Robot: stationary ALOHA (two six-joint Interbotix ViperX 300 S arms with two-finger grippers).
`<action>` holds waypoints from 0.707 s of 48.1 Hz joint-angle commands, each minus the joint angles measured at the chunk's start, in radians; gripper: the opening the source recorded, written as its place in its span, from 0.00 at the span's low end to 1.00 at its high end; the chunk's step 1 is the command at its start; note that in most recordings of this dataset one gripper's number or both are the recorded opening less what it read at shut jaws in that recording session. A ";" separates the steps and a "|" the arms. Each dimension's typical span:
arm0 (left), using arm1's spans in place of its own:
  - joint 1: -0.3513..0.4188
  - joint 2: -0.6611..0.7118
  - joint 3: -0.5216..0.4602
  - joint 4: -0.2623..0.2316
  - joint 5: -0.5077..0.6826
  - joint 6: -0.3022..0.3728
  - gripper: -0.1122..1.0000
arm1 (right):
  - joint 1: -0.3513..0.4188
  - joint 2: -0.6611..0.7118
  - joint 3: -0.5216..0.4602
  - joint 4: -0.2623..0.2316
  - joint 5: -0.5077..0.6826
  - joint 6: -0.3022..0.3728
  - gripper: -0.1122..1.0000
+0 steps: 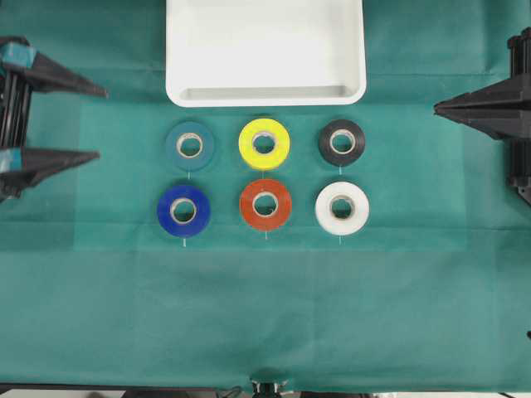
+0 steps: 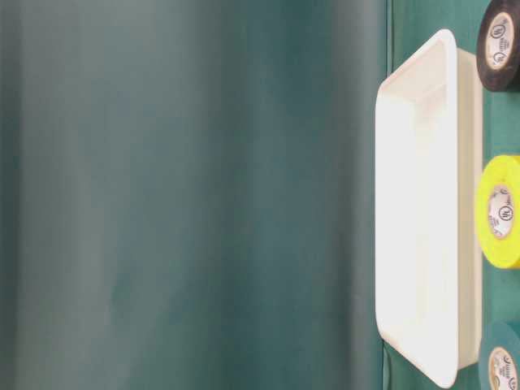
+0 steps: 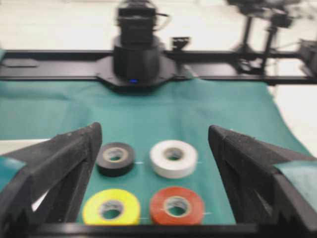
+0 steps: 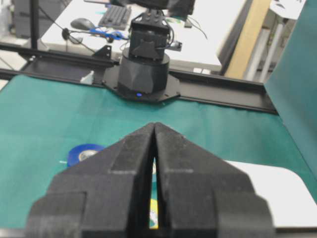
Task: Place the tape from the fixed location into the white case.
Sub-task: 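Swing the left gripper out over the tape rolls toward the right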
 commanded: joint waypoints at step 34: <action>-0.046 0.038 -0.051 -0.003 0.005 -0.002 1.00 | -0.002 0.006 -0.035 -0.003 0.012 -0.003 0.10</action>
